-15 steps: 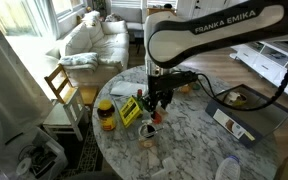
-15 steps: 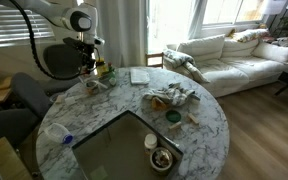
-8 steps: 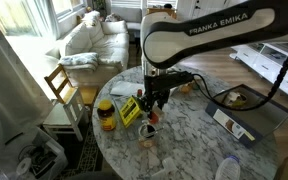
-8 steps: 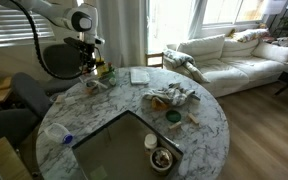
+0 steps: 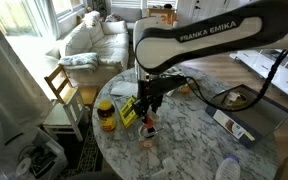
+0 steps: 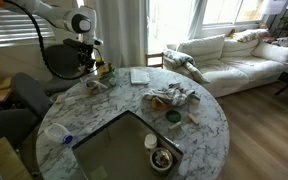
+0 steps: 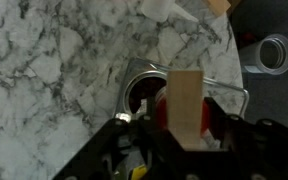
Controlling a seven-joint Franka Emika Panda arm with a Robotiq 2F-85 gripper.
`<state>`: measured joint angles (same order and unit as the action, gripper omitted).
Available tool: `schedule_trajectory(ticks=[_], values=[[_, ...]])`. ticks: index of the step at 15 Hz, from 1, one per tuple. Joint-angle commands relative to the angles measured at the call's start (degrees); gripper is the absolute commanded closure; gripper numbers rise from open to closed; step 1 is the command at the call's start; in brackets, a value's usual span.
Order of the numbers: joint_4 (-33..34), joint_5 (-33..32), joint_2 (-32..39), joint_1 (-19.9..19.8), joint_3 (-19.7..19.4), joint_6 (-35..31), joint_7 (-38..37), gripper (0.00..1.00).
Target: Put the container with the red lid upright and put the wooden block on top of it then place the container and block in the yellow tin on the left
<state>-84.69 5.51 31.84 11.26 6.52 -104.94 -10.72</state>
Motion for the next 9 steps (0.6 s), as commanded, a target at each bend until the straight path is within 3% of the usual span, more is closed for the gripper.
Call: schedule_trajectory(ticks=[1,9], values=[[5.24,-0.82,4.87,0.52,0.46,3.67,3.67,0.75],[12.08,-3.92,10.70,1.91,-0.10,10.47,6.75,0.75]])
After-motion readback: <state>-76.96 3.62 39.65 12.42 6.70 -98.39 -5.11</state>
